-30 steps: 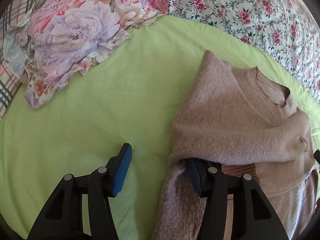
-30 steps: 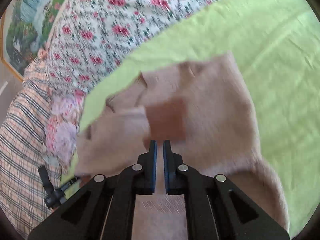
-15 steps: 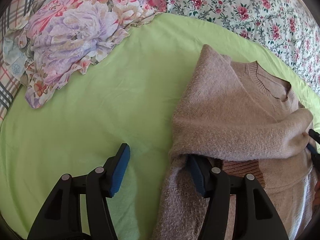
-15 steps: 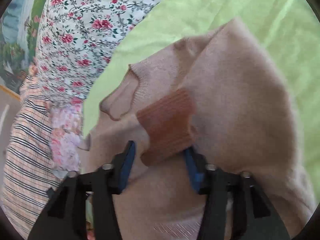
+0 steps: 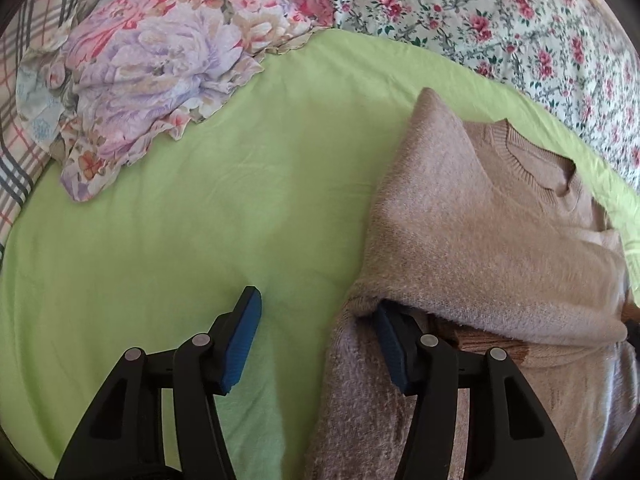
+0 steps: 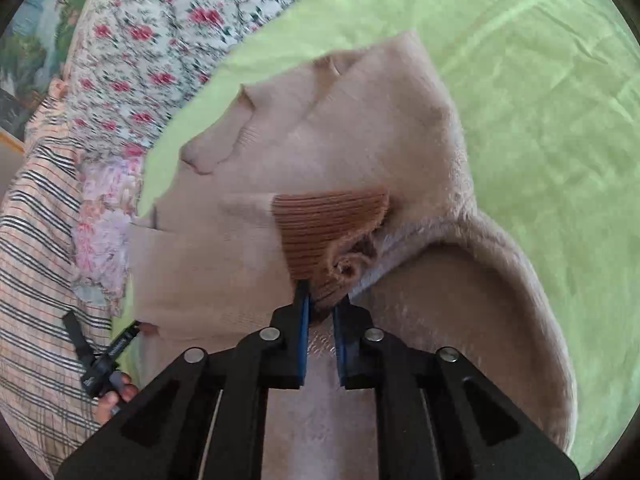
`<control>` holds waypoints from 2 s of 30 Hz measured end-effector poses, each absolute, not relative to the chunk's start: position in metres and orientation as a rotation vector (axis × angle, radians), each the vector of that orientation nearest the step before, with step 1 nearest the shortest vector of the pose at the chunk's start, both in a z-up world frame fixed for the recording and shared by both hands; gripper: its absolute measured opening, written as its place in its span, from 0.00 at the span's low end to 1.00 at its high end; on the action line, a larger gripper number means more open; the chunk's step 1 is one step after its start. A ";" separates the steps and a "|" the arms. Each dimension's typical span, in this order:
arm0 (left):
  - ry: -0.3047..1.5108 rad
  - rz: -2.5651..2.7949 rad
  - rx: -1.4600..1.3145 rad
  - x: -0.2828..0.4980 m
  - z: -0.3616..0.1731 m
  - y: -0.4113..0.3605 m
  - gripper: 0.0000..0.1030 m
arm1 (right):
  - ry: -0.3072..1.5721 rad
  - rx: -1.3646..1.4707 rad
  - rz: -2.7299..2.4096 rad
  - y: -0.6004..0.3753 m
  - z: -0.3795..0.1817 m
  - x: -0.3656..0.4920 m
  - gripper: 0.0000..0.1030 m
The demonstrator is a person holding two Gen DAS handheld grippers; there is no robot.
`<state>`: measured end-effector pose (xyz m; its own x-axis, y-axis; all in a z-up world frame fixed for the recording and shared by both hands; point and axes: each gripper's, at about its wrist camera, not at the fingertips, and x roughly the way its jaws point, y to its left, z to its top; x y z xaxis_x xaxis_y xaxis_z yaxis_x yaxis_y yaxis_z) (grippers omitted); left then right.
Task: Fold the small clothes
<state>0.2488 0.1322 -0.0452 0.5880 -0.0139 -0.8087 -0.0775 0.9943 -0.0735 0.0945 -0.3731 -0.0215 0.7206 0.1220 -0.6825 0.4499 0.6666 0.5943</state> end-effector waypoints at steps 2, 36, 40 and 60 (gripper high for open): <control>0.938 0.036 -0.121 0.249 -0.046 0.135 0.55 | 0.701 0.738 -0.193 -0.359 0.008 0.096 0.16; 0.879 -0.153 -0.381 0.231 -0.043 0.167 0.58 | 0.815 0.798 0.446 -0.240 -0.027 0.400 0.76; 0.899 -0.200 -0.386 0.232 -0.032 0.170 0.60 | 0.752 0.723 0.298 -0.293 -0.005 0.324 0.76; 1.022 -0.148 -0.097 0.283 -0.037 0.125 0.62 | 0.781 0.489 -0.215 -0.372 -0.020 0.137 0.07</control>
<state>0.2831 0.1253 -0.0375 0.5128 -0.1679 -0.8419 0.0769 0.9857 -0.1498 0.1367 -0.3722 -0.0196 0.6958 -0.0072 -0.7182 0.3614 0.8677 0.3414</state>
